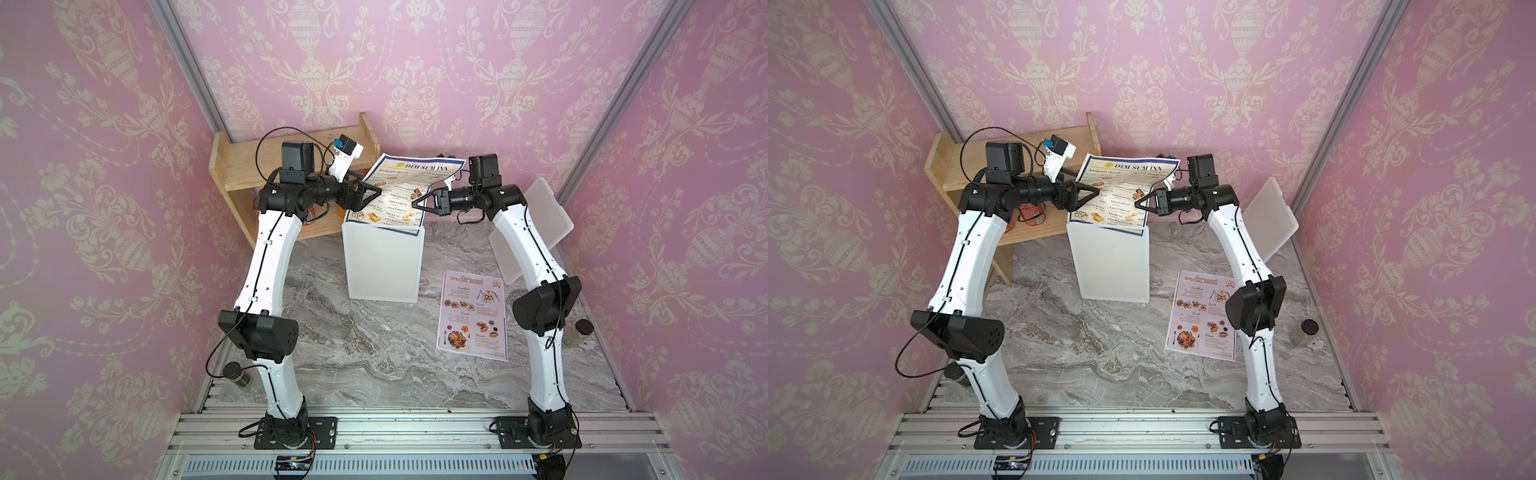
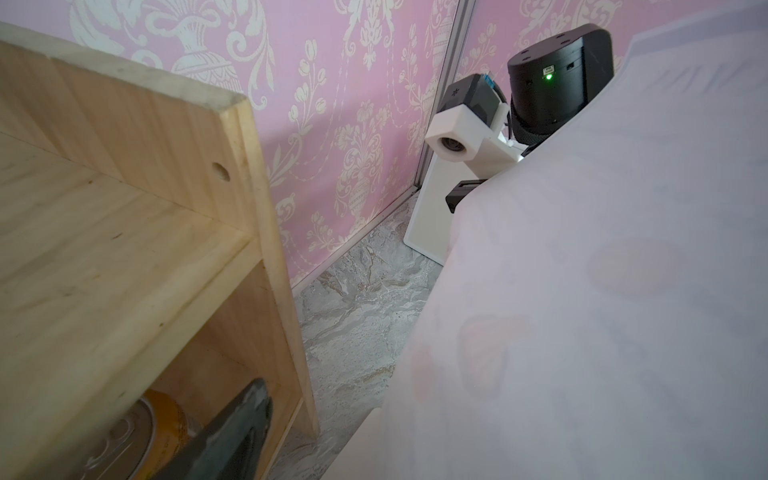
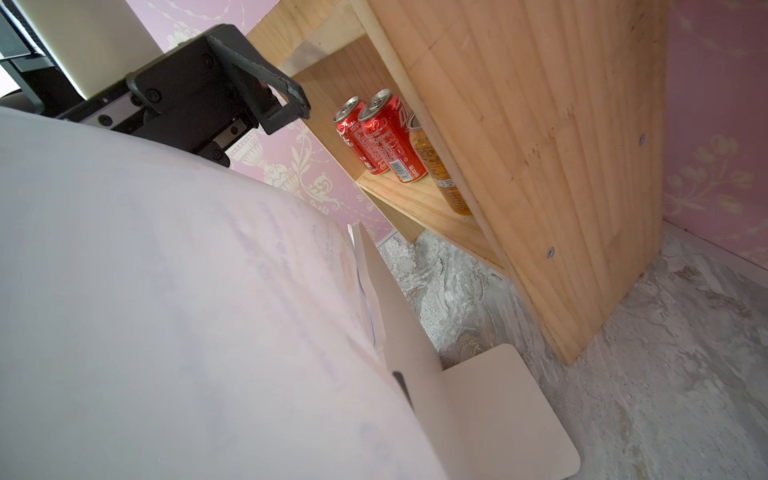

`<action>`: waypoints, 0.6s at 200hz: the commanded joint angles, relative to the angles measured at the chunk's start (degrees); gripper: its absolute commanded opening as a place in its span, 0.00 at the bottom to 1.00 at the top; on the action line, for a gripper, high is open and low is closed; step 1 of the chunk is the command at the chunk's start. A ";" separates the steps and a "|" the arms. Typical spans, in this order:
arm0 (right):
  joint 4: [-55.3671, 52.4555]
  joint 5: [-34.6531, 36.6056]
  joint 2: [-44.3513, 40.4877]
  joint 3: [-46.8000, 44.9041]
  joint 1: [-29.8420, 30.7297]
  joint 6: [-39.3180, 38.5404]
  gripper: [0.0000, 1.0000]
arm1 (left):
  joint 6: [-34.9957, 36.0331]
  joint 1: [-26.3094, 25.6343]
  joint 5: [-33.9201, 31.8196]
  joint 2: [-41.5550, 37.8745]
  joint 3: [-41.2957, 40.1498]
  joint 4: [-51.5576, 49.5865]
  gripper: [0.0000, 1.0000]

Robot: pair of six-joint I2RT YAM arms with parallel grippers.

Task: Insert the menus into the narrow rack
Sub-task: Insert the menu into the narrow rack.

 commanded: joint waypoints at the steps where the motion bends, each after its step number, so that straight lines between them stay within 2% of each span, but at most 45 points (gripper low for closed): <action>1: -1.30 0.63 -2.62 -0.24 -0.19 -1.95 0.00 | 2.18 -0.15 -1.47 1.00 -0.43 -1.66 0.87; 120: -4.91 2.95 -2.80 -0.32 -0.12 -5.78 0.00 | 4.48 0.74 -2.93 -0.39 -3.90 -2.58 0.88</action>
